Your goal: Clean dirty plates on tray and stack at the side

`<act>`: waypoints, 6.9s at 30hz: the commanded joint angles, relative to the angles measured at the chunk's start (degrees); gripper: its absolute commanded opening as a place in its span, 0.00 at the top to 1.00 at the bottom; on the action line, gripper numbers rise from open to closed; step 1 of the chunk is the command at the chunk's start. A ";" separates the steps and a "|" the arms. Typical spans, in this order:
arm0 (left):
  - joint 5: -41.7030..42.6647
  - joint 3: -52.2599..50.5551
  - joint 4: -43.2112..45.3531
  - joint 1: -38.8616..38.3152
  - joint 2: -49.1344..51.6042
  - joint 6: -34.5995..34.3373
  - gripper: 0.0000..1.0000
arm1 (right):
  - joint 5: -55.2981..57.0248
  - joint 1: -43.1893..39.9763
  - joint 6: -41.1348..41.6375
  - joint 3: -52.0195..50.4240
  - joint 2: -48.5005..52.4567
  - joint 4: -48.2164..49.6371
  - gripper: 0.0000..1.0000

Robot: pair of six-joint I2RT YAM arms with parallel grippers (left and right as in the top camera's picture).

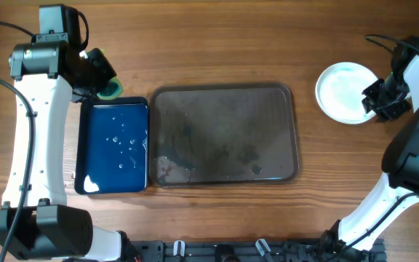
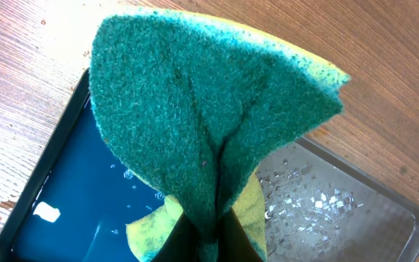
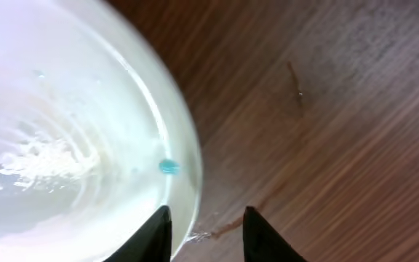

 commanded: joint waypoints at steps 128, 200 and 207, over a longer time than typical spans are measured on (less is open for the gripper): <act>-9.22 -31.19 24.55 -12.04 -65.99 8.15 0.00 | 13.90 43.82 -14.69 0.92 -78.20 -16.24 0.00; 1.92 -95.49 65.26 -1.20 -93.92 7.04 0.00 | 13.90 43.82 -14.67 0.92 -78.20 -16.26 0.00; 1.92 -95.49 65.26 -1.20 -93.90 7.04 0.00 | 13.90 43.82 -14.67 0.92 -78.20 -16.26 0.00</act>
